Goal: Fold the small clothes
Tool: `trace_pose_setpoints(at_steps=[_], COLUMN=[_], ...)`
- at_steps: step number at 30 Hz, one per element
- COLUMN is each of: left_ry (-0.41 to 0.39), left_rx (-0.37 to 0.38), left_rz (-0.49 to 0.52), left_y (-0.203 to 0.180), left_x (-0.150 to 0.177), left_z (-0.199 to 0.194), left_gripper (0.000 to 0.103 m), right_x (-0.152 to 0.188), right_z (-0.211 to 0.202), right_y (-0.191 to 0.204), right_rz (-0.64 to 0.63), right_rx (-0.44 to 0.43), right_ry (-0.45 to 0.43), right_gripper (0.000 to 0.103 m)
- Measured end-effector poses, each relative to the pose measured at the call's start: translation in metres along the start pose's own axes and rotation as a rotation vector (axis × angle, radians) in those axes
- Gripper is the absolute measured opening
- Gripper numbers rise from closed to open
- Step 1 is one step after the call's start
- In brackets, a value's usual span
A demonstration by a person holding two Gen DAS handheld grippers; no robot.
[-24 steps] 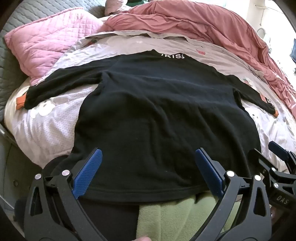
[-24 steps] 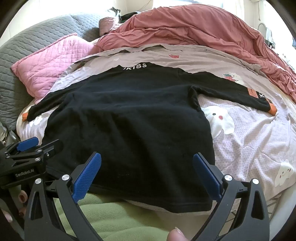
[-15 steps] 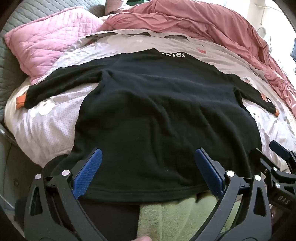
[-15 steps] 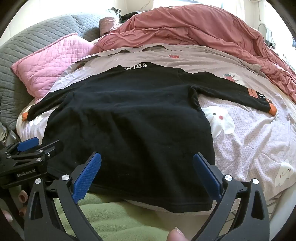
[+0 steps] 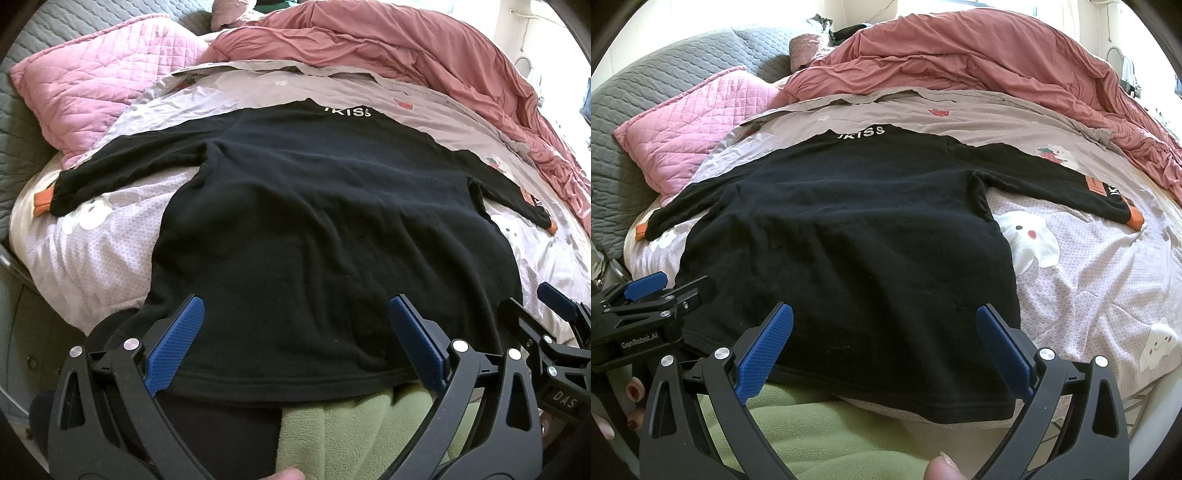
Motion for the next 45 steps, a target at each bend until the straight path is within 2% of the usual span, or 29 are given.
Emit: trace_pose_setpoints(at_steps=[35, 45], left_ry=[-0.008, -0.001], left_rx=[-0.013, -0.019], left_rz=[0.000, 0.011], left_y=[0.001, -0.006], left_x=[-0.002, -0.005], left_z=[-0.005, 0.001], left_gripper=[0.094, 0.094], right_x=[-0.004, -0.009], right_z=[-0.002, -0.002], right_y=[-0.001, -0.017], right_rz=[0.008, 0.032], right_rx=[0.000, -0.001], right_ry=[-0.002, -0.035], right_gripper=[0.099, 0.099])
Point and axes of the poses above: each gripper's, at about its wrist camera, not at the fingertips, and z roughly the way its jaws point, y to its left, x to its underside, the point moved 4 cm from there along z, roughly the way its jaws point, and after that the axes turned 13 degrees about y, right-handed, at the moved point
